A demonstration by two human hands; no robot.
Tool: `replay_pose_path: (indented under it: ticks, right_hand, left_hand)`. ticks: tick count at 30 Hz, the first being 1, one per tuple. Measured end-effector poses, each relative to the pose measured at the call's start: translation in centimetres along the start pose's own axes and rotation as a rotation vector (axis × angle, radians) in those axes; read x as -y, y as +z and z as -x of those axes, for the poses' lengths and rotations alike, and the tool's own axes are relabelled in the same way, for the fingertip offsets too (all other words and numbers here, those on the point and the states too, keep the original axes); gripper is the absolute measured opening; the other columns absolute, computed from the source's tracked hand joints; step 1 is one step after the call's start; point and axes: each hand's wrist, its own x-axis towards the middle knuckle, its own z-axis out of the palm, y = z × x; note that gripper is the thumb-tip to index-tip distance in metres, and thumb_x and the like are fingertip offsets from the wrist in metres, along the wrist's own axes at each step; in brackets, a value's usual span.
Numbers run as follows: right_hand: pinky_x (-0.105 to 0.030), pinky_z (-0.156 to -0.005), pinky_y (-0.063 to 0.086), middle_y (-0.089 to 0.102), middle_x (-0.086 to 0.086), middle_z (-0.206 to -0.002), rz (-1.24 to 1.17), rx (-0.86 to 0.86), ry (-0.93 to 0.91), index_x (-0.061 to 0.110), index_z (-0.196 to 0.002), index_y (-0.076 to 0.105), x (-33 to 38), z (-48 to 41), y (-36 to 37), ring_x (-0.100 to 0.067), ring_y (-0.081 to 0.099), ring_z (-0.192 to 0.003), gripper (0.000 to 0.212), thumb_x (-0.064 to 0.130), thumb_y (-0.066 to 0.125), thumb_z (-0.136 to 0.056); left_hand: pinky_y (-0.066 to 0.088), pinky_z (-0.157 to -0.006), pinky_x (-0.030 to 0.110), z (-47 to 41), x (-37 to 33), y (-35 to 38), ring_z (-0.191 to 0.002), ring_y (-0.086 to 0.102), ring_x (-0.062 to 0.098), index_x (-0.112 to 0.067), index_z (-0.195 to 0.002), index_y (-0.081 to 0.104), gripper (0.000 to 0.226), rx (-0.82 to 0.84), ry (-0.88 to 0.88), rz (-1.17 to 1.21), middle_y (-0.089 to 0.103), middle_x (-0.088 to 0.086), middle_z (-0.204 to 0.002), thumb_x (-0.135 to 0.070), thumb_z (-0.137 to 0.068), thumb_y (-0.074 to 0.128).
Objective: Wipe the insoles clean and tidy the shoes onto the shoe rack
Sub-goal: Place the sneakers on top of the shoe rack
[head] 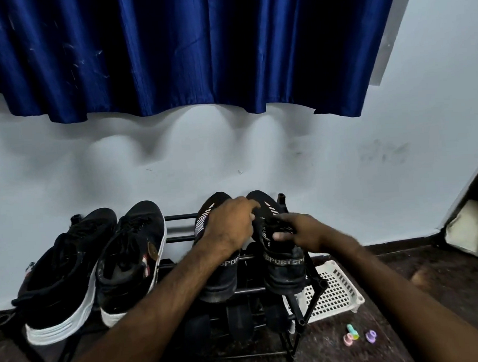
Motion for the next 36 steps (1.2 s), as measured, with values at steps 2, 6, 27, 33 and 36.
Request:
replay_pose_path:
  ticks: [2, 6, 27, 33, 36]
  right_hand:
    - [-0.021, -0.085, 0.038, 0.058, 0.000, -0.119, 0.138, -0.055, -0.016, 0.017, -0.125, 0.063, 0.3, -0.4, 0.1, -0.017, 0.056, -0.113, 0.046, 0.027, 0.078, -0.082]
    - [-0.029, -0.070, 0.042, 0.060, -0.012, -0.106, 0.373, -0.162, 0.103, 0.009, -0.106, 0.064, 1.1, -0.5, -0.7, -0.032, 0.063, -0.101, 0.039, 0.035, 0.077, -0.080]
    - [-0.018, -0.060, 0.050, 0.068, -0.004, -0.070, -0.502, 0.041, 0.081, 0.001, -0.099, 0.073, 0.3, 1.5, -2.1, -0.007, 0.060, -0.062, 0.024, -0.013, 0.059, -0.086]
    - [-0.028, -0.072, 0.047, 0.069, -0.013, -0.099, 0.120, 0.222, -0.021, 0.008, -0.108, 0.069, 2.7, 0.9, -0.9, -0.022, 0.061, -0.087, 0.033, -0.007, 0.051, -0.084]
    - [-0.032, -0.079, 0.047, 0.065, -0.014, -0.112, 0.391, 0.217, -0.044, 0.006, -0.116, 0.063, 3.7, 0.7, -0.6, -0.029, 0.062, -0.102, 0.031, 0.001, 0.056, -0.086]
  left_hand:
    - [0.048, -0.093, 0.041, -0.7, -0.8, 0.9, -0.117, 0.054, 0.022, -0.028, -0.124, 0.062, 0.028, 0.030, 0.038, -0.103, 0.060, -0.001, -0.125, -0.030, -0.098, 0.055]
    - [0.048, -0.082, 0.037, -1.5, -2.1, 1.8, -0.113, 0.052, 0.021, -0.026, -0.110, 0.065, 0.027, 0.059, 0.114, -0.245, 0.054, -0.001, -0.118, -0.045, -0.092, 0.061]
    - [0.035, -0.069, 0.033, -1.9, -2.9, 1.4, -0.106, 0.061, 0.022, -0.026, -0.098, 0.070, 0.020, 0.020, 0.071, -0.244, 0.057, -0.005, -0.112, -0.040, -0.089, 0.059]
    - [0.034, -0.071, 0.033, -1.9, -2.9, 1.0, -0.106, 0.061, 0.023, -0.026, -0.102, 0.068, 0.017, 0.025, 0.112, -0.255, 0.055, -0.005, -0.116, -0.037, -0.094, 0.058]
    - [0.035, -0.071, 0.033, -2.0, -2.9, 0.9, -0.107, 0.061, 0.024, -0.026, -0.104, 0.070, 0.018, 0.037, 0.111, -0.247, 0.055, -0.005, -0.118, -0.036, -0.094, 0.058]
